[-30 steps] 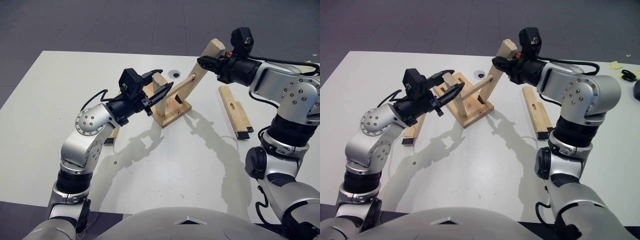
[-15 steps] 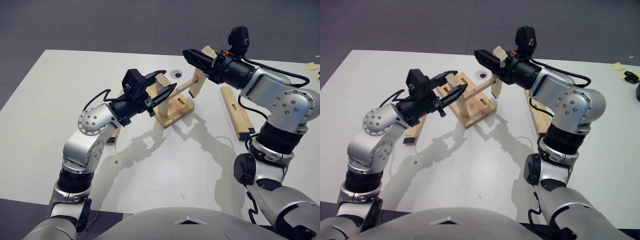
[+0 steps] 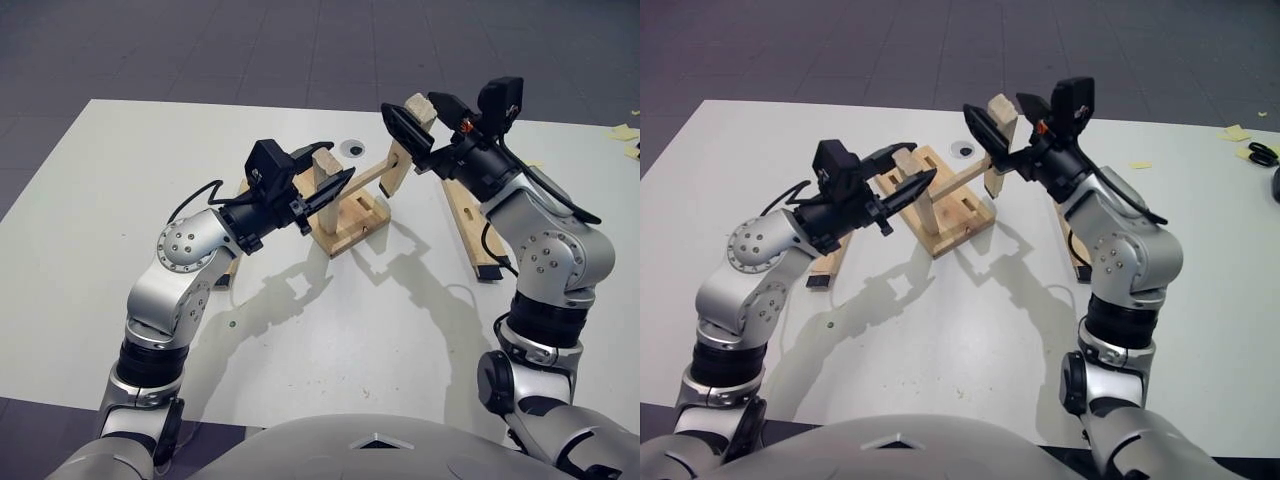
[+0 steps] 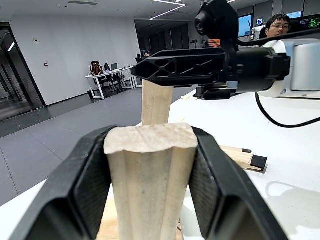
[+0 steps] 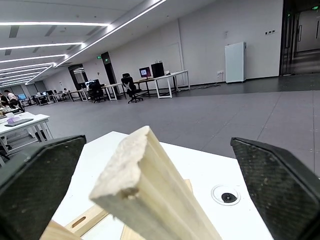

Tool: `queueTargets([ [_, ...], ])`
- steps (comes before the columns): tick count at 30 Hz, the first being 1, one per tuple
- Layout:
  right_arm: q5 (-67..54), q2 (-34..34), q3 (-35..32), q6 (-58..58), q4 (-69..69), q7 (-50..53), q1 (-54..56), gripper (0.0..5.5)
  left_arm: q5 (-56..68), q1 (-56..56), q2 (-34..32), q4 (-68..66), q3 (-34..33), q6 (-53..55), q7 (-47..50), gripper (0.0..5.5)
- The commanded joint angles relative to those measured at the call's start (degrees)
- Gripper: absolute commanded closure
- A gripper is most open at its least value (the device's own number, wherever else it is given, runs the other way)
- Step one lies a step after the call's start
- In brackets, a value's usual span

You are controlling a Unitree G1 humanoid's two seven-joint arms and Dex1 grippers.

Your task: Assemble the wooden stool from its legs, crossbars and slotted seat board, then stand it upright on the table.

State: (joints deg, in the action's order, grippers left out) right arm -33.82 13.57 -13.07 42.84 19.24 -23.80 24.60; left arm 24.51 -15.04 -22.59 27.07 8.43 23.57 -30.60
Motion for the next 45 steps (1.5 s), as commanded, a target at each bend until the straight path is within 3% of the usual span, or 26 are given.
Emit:
queueTargets([
  [1, 2.4, -0.5, 1.3, -8.1, -0.7, -1.7, -4.6, 0.1, 1.0, 2.8, 0.4, -2.4, 2.8, 4.5, -1.3, 3.46],
  [10, 5.0, -2.1, 5.4, -16.1, -2.3, -1.7, -8.1, 0.1, 0.8, 2.2, 0.6, -3.2, 3.1, 4.3, -2.0, 3.46],
  [33, 8.5, -3.7, 8.2, -23.7, -7.8, 0.4, -8.9, 3.73, 0.8, 1.5, 0.7, -3.8, 3.3, 4.3, -2.9, 3.46],
  [38, 9.1, -3.5, 8.8, -23.9, -7.8, 0.5, -8.8, 4.25, 0.7, 1.7, 0.7, -3.7, 3.6, 4.3, -3.0, 3.46],
  [45, 10.1, -1.5, 9.2, -21.2, -6.8, 1.7, -5.6, 4.3, 0.4, 1.9, 0.6, -3.8, 3.7, 4.2, -3.2, 3.46],
])
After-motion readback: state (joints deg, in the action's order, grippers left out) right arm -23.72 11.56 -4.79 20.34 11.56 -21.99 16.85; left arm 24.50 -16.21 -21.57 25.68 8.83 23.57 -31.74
